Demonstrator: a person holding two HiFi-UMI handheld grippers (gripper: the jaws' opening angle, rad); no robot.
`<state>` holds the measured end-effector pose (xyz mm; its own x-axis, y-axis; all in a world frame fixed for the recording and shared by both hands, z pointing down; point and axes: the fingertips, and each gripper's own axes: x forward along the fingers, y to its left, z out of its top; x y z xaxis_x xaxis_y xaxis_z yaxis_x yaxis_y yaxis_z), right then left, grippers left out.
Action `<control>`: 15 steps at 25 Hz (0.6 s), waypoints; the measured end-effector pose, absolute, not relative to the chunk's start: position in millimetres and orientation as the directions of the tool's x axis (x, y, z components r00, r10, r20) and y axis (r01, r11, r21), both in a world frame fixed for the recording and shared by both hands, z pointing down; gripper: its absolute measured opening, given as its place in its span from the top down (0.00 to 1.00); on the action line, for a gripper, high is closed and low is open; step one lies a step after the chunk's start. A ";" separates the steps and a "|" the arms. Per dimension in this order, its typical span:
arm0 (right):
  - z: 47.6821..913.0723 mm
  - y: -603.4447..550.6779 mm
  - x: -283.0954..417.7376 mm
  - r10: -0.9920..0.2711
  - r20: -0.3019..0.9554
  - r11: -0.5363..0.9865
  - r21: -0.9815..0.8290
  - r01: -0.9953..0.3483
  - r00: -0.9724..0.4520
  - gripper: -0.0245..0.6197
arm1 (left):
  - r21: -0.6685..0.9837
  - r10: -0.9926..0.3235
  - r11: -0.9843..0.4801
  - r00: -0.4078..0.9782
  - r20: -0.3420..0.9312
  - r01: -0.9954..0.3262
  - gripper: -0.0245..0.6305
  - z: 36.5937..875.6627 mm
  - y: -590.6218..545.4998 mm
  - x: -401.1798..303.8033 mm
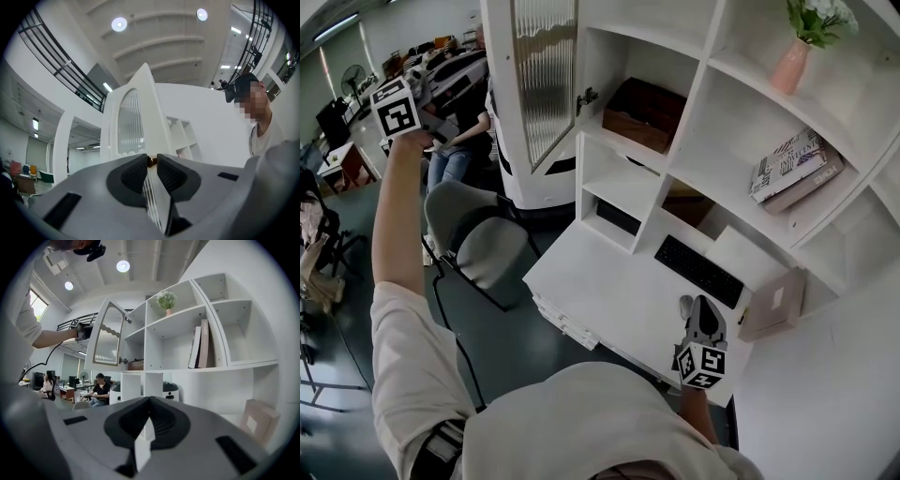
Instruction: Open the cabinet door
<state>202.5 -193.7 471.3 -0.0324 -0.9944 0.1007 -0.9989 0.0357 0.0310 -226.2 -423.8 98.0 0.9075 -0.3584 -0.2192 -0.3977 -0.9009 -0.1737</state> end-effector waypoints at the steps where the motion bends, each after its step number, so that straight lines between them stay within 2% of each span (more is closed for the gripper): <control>1: 471.6 -194.7 201.3 -0.994 0.102 0.036 0.031 -0.999 -0.033 0.96 | -0.173 -0.360 -0.900 0.907 -0.218 -0.399 0.86 98.1 -424.8 -227.8; 15: 478.2 -202.3 192.7 -0.993 0.109 0.055 0.015 -0.998 -0.053 0.96 | -0.132 -0.428 -0.876 0.873 -0.236 -0.465 0.86 99.7 -443.2 -259.4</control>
<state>192.7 -202.3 478.2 -0.0527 -0.9927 0.1089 -0.9984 0.0546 0.0146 -259.4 -443.2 99.7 0.8726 -0.4276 -0.2363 -0.4648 -0.8755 -0.1319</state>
